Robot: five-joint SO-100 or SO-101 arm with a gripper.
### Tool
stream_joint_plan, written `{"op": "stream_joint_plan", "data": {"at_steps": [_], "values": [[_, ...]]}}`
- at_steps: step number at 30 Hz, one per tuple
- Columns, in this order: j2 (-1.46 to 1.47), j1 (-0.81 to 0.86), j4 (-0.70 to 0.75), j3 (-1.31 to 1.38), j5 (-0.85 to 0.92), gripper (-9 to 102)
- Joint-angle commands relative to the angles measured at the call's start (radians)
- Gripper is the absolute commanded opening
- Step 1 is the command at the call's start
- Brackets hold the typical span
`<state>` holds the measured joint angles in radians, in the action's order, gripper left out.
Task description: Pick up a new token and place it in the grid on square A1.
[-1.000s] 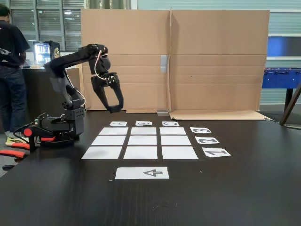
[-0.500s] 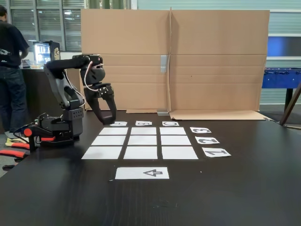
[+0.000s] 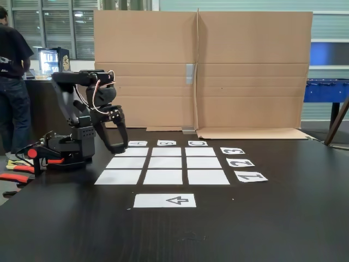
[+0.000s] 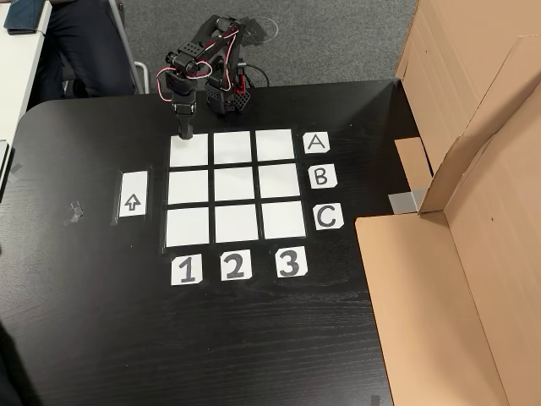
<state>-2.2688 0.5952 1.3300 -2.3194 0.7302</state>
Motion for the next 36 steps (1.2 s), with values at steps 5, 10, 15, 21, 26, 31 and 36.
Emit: {"op": "stream_joint_plan", "data": {"at_steps": [5,10,15,21,26,31,36], "values": [[-0.069,0.049,-0.021,-0.043,0.124,11],[-0.06,0.058,-0.077,-0.083,0.187,11],[-0.057,0.058,-0.126,-0.124,0.221,11],[-0.034,0.066,-0.196,-0.17,0.261,11],[-0.002,0.067,-0.244,-0.193,0.276,11],[0.071,0.081,-0.301,-0.202,0.287,11],[0.137,0.094,-0.328,-0.201,0.296,11]]}}
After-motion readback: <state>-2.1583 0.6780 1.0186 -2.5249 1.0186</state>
